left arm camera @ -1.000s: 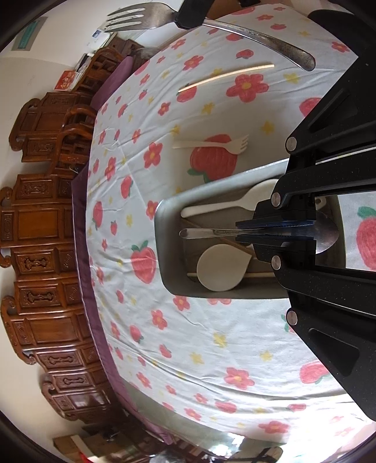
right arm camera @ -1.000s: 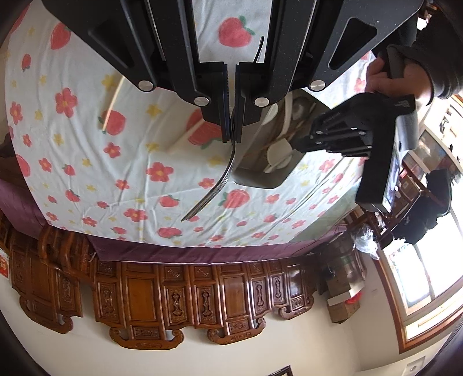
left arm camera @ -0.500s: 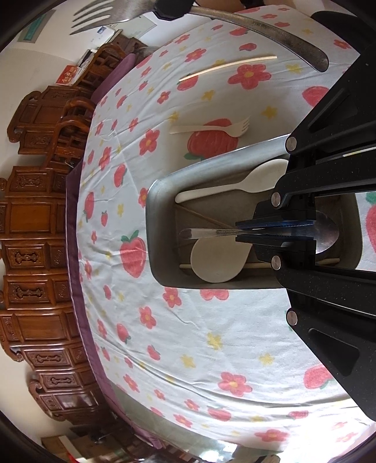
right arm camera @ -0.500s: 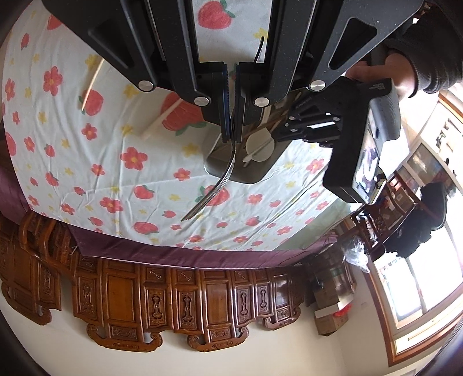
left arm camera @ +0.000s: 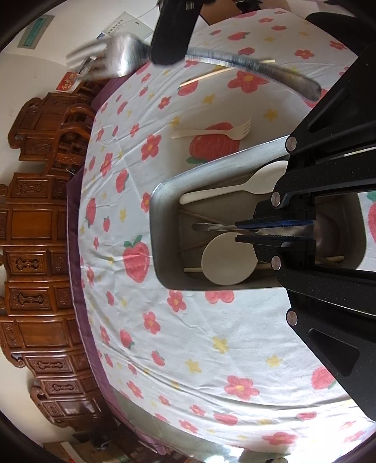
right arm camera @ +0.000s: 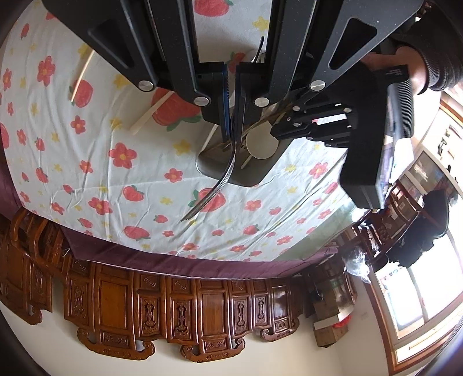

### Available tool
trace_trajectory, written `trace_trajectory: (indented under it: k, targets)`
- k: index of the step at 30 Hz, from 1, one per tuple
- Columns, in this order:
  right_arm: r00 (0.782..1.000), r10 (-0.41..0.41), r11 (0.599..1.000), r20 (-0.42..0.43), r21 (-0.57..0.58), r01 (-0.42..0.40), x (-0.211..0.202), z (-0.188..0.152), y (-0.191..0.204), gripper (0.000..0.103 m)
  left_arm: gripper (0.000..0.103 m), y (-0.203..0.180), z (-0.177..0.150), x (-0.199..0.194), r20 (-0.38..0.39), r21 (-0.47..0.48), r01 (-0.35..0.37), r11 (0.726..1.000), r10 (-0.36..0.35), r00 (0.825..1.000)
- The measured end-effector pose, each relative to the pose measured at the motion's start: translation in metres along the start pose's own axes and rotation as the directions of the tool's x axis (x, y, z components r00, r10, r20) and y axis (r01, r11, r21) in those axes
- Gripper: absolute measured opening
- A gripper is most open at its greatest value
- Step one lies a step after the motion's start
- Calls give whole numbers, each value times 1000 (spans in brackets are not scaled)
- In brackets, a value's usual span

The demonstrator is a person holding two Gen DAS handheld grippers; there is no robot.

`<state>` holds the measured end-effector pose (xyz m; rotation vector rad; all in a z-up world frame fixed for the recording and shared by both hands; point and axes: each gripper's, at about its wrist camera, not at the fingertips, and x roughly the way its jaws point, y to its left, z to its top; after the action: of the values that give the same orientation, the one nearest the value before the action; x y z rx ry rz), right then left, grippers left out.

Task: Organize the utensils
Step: 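Carry the metal spoon into the tray and open the left tool while the right tool carries the fork, then lower the metal fork into the tray and open the right tool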

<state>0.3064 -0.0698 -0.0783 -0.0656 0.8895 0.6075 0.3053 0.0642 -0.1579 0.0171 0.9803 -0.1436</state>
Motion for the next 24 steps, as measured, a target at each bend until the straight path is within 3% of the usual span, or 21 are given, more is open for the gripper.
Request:
trace_trajectory:
  k: [11, 24]
  targets:
    - [999, 34, 999, -26, -12, -35, 35, 12, 22, 4, 3, 31, -9, -40, 51, -32, -27, 999, 29, 998]
    - [987, 59, 998, -147, -26, -64, 88, 1, 46, 4, 3, 61, -22, -72, 83, -73, -51, 996, 57, 995]
